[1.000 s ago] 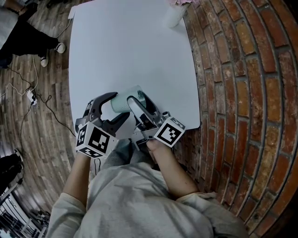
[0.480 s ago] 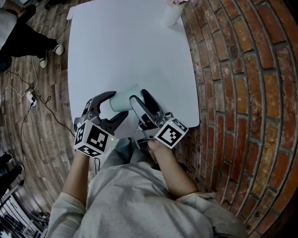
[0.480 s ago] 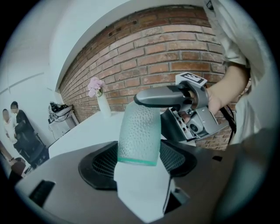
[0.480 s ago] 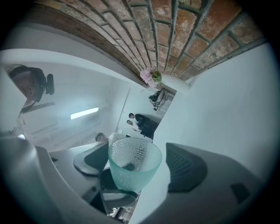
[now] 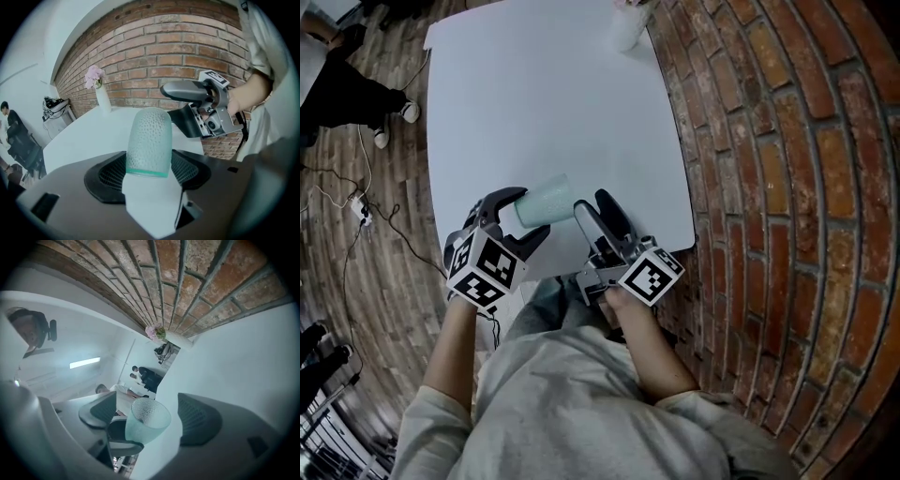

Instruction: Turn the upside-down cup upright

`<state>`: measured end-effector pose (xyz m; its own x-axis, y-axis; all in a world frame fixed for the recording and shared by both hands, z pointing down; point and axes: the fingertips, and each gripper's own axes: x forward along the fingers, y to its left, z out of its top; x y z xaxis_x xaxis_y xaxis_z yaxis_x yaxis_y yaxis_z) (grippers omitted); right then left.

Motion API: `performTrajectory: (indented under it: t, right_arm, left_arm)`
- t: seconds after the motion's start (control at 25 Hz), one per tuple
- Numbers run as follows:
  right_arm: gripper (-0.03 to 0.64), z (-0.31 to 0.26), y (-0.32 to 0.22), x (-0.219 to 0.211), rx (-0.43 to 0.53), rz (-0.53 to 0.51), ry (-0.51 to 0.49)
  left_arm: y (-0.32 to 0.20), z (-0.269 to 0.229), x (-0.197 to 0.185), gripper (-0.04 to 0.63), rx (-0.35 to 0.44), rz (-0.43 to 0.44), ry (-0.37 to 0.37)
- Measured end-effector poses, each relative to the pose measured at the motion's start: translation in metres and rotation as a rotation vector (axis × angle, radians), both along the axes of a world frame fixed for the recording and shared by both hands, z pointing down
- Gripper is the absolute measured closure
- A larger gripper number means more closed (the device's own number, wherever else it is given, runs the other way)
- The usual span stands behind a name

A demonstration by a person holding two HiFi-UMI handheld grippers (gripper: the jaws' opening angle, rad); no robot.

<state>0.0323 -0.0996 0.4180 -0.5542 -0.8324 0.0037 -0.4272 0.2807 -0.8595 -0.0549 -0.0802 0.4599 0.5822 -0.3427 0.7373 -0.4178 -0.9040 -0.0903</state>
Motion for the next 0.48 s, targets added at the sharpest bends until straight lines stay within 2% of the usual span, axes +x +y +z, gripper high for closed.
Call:
performTrajectory:
  t: [0.2,0.32,0.36,0.48]
  right_arm:
    - [0.224,-0.006,0.008,0.020,0.007,0.037,0.016]
    - [0.230,-0.019,0.013,0.024,0.056,0.033,0.079]
    - [0.254,-0.025,0.015,0.024,0.082,0.029,0.110]
    - [0.500,-0.041,0.022,0.019,0.155,-0.004,0.211]
  left_arm:
    - [0.002,0.006,0.005,0.295,-0.046,0.026,-0.050]
    - [0.005,0.008,0.007,0.295,-0.067,0.049,-0.079]
    - [0.005,0.008,0.008,0.295,-0.072,0.056,-0.086]
    - [0.008,0.008,0.009,0.295,-0.090,0.071,-0.107]
